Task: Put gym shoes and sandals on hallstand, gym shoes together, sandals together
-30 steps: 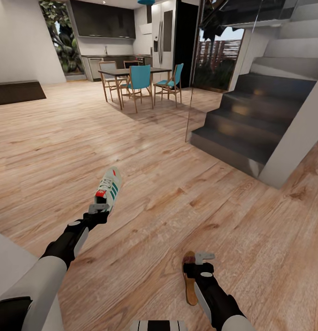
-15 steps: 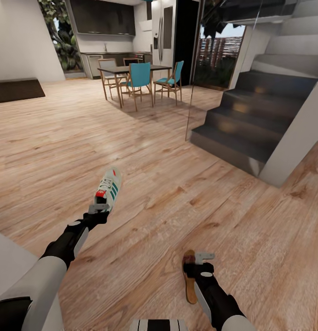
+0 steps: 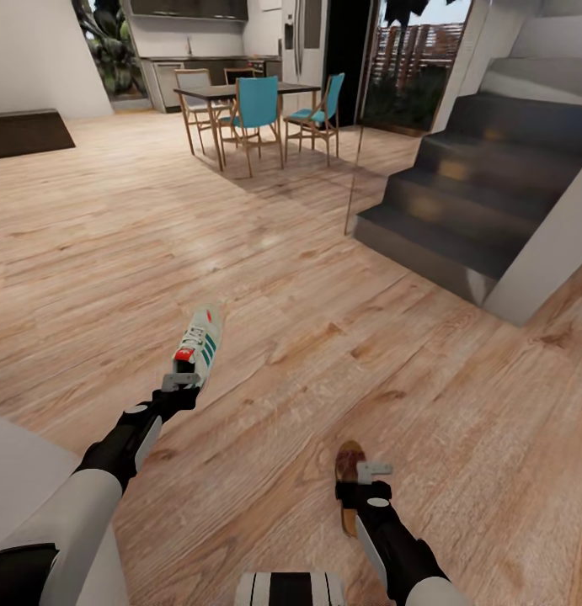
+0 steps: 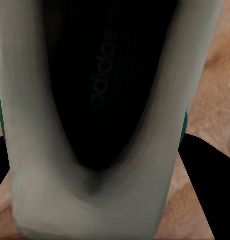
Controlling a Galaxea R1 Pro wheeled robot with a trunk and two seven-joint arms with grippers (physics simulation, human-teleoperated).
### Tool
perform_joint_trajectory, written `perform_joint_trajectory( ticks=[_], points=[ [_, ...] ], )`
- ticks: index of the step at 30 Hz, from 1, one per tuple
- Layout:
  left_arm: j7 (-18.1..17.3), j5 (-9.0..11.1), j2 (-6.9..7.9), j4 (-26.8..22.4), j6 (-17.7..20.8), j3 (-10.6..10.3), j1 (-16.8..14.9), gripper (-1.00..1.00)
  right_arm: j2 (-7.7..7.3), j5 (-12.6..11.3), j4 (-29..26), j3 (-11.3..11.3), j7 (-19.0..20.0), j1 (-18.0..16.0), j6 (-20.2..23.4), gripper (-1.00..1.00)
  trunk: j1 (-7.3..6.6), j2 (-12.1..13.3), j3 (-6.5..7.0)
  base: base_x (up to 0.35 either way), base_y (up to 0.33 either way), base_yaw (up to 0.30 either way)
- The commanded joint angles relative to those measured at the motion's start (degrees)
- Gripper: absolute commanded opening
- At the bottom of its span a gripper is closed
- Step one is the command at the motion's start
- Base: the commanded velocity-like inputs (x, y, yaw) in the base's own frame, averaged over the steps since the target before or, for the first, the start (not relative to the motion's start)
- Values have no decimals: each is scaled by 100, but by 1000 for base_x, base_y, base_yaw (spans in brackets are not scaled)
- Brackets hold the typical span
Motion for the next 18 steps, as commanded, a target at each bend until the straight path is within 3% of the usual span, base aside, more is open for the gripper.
perform_joint_trajectory(
  ticks=[1, 10, 16, 18],
  points=[
    [-42, 1, -4, -11, 40, 30, -2, -100, 5, 60, -11, -20, 1, 0, 43, 100, 1, -4, -36, 0, 0, 52],
    [-44, 4, -15, -24, 49, 25, -65, -100, 5, 60, -11, -21, 1, -3, 43, 100, 24, -16, -315, 0, 0, 51],
    [-40, 9, -26, -383, 87, 29, -87, -100, 5, 60, -11, -24, 1, -1, 43, 100, 40, -24, -500, 0, 0, 45],
    [-42, 9, -55, -600, 276, 30, -86, -100, 5, 60, -11, -24, 1, -3, 43, 100, 45, -26, -562, 0, 0, 52]
  ],
)
